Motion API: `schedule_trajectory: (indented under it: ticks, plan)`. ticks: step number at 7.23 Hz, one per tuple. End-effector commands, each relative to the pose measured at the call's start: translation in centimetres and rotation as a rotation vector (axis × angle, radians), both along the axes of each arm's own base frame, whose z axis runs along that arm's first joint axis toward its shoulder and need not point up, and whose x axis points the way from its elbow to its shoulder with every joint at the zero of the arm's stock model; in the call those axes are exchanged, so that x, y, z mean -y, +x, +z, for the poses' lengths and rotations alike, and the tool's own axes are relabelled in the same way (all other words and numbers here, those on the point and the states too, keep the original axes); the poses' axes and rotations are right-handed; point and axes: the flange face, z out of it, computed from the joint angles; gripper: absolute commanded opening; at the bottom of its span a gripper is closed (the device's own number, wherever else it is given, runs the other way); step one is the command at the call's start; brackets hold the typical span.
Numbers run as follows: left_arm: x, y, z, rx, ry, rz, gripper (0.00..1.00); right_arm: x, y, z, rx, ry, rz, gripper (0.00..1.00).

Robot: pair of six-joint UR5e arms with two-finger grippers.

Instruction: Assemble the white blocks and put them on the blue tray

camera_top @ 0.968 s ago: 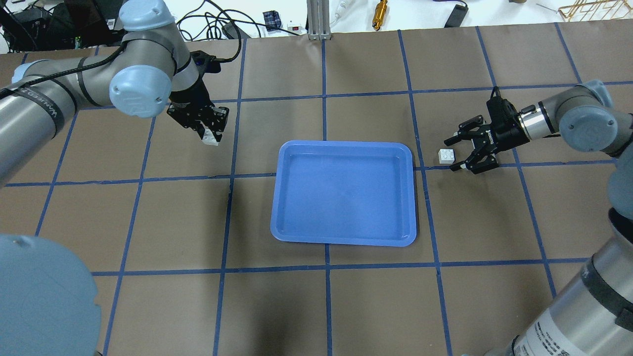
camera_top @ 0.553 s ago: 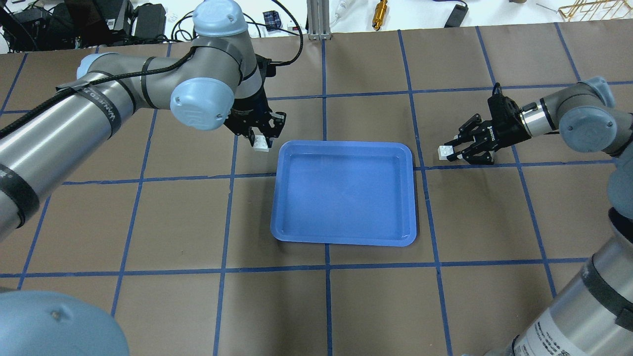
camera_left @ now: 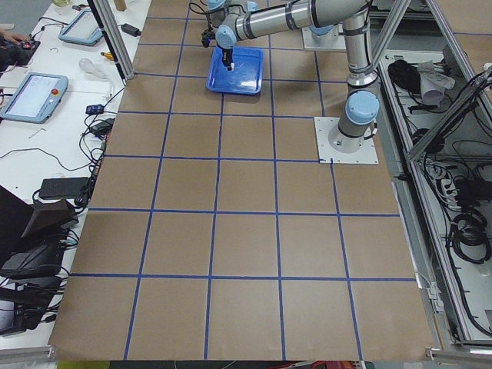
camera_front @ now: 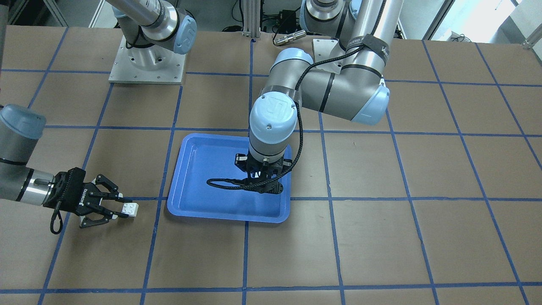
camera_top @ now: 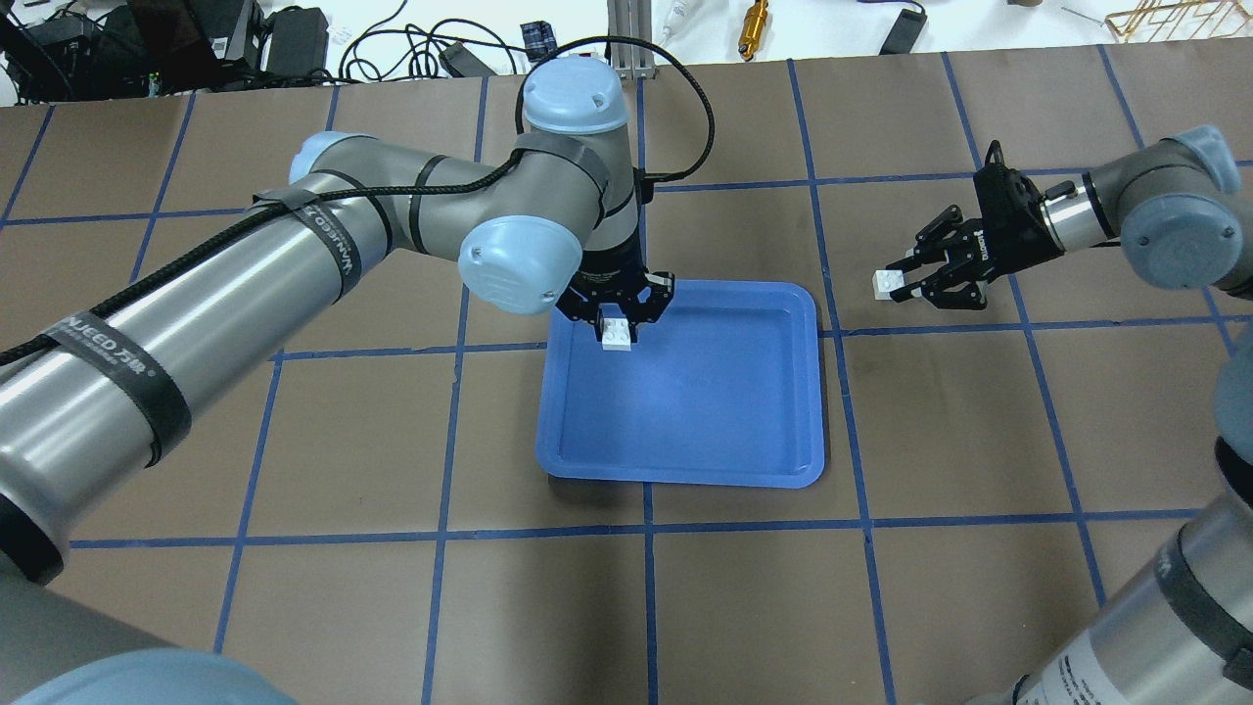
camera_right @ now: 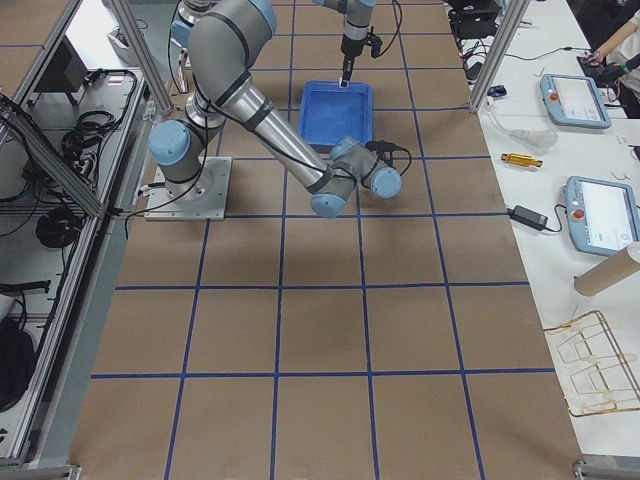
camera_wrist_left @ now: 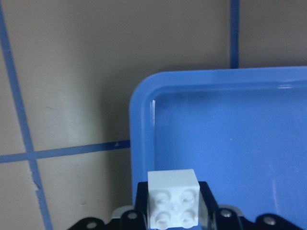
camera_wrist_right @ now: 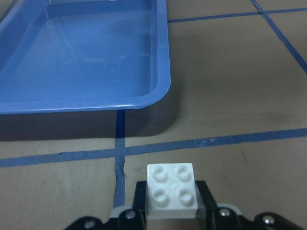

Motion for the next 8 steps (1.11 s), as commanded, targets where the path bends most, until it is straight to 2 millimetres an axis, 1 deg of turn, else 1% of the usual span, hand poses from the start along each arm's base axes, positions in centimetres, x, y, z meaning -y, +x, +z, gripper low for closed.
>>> schedule_trajectory:
  ticks: [1, 2, 3, 4, 5, 6, 7, 8]
  plan:
    - [-0.8, -2.9, -2.8, -0.04, 0.014, -0.012, 0.0, -2.5, 2.7, 2.2, 0.003, 0.012, 0.003, 0.0]
    - [-0.8, -3.0, -4.6, -0.029, 0.037, -0.012, 0.0, -3.4, 6.2, 3.0, 0.024, 0.019, 0.014, 0.0]
    - [-0.7, -3.1, -5.6, -0.027, 0.049, -0.011, 0.0, -4.5, 8.9, 3.5, 0.027, 0.022, 0.046, 0.0]
    - [-0.9, -3.3, -6.0, -0.027, 0.054, -0.014, 0.0, -5.5, 11.2, 4.3, 0.039, 0.041, 0.051, 0.0]
    - [-0.8, -3.3, -5.9, -0.028, 0.051, -0.015, 0.0, -7.0, 13.3, 4.1, 0.053, 0.048, 0.06, 0.0]
    - [-0.9, -3.3, -6.3, -0.024, 0.061, -0.015, 0.2, -8.2, 14.4, 2.0, 0.041, 0.016, 0.07, 0.0]
    - [-1.1, -3.2, -7.0, -0.019, 0.072, -0.015, 0.2, -9.7, 15.1, 0.6, 0.046, 0.001, 0.038, 0.0]
    - [-1.2, -3.1, -7.2, -0.018, 0.076, -0.015, 0.2, -10.5, 15.8, -0.2, 0.043, -0.008, 0.018, 0.0]
